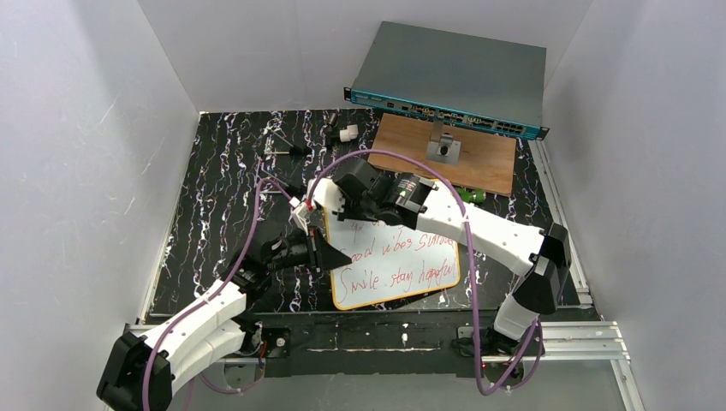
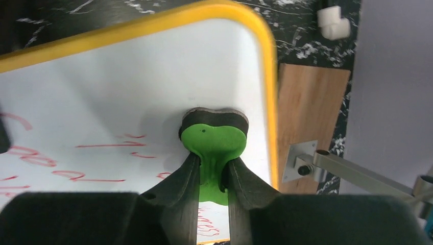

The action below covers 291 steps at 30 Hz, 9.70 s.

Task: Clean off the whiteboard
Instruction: Erase the whiteboard at the center of the board.

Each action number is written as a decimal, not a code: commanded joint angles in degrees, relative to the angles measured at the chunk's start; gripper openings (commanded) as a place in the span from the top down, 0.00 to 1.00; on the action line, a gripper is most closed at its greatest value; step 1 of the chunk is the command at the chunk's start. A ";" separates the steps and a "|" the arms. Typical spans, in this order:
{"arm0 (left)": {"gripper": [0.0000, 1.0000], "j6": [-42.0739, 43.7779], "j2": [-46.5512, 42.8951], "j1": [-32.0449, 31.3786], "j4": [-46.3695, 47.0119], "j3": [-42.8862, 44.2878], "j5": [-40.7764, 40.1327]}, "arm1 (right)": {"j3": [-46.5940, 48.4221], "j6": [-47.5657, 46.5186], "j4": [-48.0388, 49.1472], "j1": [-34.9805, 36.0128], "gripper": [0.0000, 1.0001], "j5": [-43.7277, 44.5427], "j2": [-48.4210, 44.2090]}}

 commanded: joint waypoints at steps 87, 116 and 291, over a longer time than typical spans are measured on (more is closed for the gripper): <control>1.00 2.74 -4.61 -0.67 8.48 1.30 2.65 | -11.08 -1.15 -2.77 7.99 0.99 -7.09 -4.12; 1.00 3.06 -5.13 -0.70 7.54 1.38 2.32 | -7.18 -0.37 -4.34 4.72 0.99 -9.76 -2.61; 1.00 2.00 -4.57 -0.68 12.15 -0.70 -0.33 | -11.64 1.14 -8.27 -10.44 0.99 -28.68 -6.79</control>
